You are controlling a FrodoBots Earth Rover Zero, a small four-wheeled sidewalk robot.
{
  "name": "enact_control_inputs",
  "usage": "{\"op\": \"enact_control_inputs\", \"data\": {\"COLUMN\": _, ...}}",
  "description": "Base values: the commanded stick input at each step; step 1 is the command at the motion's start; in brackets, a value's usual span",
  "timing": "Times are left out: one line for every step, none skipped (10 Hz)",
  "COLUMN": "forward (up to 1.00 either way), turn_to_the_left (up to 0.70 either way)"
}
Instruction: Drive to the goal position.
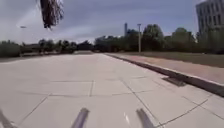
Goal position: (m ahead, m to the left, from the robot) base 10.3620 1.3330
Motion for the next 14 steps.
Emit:
{"op": "enact_control_inputs", "data": {"forward": 1.0, "turn_to_the_left": 0.0}}
{"op": "enact_control_inputs", "data": {"forward": 1.0, "turn_to_the_left": 0.0}}
{"op": "enact_control_inputs", "data": {"forward": 1.0, "turn_to_the_left": 0.0}}
{"op": "enact_control_inputs", "data": {"forward": 1.0, "turn_to_the_left": 0.0}}
{"op": "enact_control_inputs", "data": {"forward": 1.0, "turn_to_the_left": 0.0}}
{"op": "enact_control_inputs", "data": {"forward": 1.0, "turn_to_the_left": 0.0}}
{"op": "enact_control_inputs", "data": {"forward": 1.0, "turn_to_the_left": 0.0}}
{"op": "enact_control_inputs", "data": {"forward": 1.0, "turn_to_the_left": 0.0}}
{"op": "enact_control_inputs", "data": {"forward": 1.0, "turn_to_the_left": 0.0}}
{"op": "enact_control_inputs", "data": {"forward": 1.0, "turn_to_the_left": 0.0}}
{"op": "enact_control_inputs", "data": {"forward": 1.0, "turn_to_the_left": 0.0}}
{"op": "enact_control_inputs", "data": {"forward": 1.0, "turn_to_the_left": 0.0}}
{"op": "enact_control_inputs", "data": {"forward": 1.0, "turn_to_the_left": 0.0}}
{"op": "enact_control_inputs", "data": {"forward": 1.0, "turn_to_the_left": 0.0}}
